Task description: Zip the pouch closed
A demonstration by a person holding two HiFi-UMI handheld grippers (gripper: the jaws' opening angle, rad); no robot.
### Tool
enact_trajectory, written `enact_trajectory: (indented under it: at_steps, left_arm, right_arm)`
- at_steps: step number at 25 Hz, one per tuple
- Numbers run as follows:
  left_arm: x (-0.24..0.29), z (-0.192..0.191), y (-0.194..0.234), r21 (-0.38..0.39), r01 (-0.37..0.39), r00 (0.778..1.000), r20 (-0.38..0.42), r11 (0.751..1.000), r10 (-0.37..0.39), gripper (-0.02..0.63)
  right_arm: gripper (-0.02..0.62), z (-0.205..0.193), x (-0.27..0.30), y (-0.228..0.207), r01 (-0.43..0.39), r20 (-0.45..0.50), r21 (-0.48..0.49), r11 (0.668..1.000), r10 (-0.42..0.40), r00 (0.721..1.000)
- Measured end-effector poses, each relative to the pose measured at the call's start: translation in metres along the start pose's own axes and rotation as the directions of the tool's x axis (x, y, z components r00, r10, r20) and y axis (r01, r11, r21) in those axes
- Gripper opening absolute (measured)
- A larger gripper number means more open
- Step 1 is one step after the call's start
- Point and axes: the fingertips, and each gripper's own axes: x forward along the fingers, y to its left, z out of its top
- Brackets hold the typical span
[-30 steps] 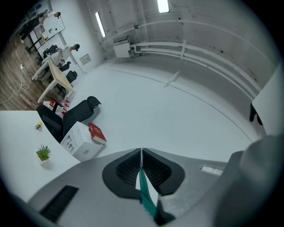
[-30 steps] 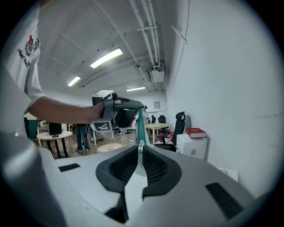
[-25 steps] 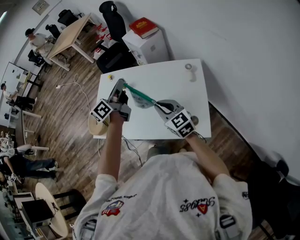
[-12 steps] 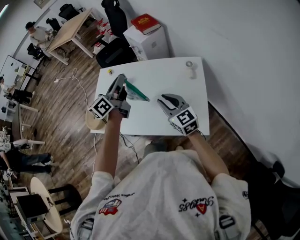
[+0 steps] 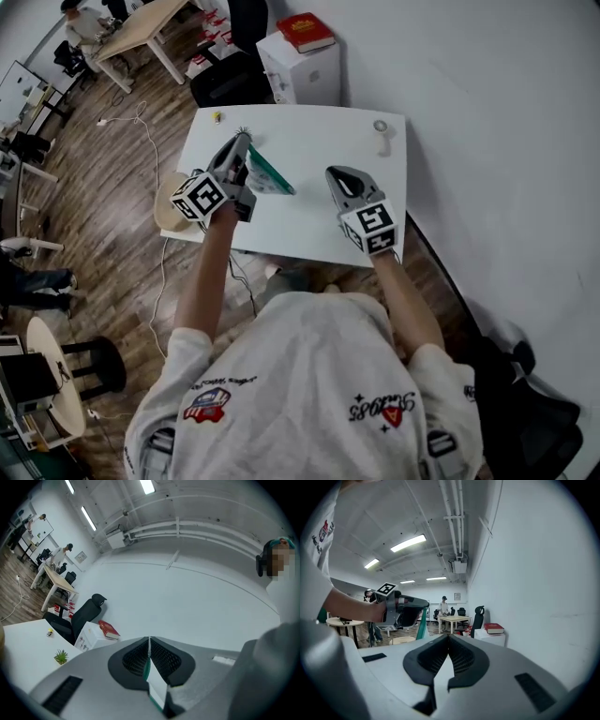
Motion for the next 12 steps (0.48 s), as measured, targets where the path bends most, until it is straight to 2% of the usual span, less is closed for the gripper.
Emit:
enact_trajectory:
  at_steps: [5,12]
  left_arm:
    - [-0.017,-0.013,-0.009,0.010,-0.007,1.000,-0.014,1.000,0.007,0.009]
    - [-0.016,-0.039,0.009,0.145,-0.066,0.991,-0.102,0.987,0.082,0.009]
  right_arm:
    - [0.002,0.015,-0.006,-0.001,0.035,0.000,-0.013,0.999,-0.035,0.999]
    - [-0.008,0.028,-0.001,-0.017,0.074,0.028,0.004,0.997,-0.075,0.997]
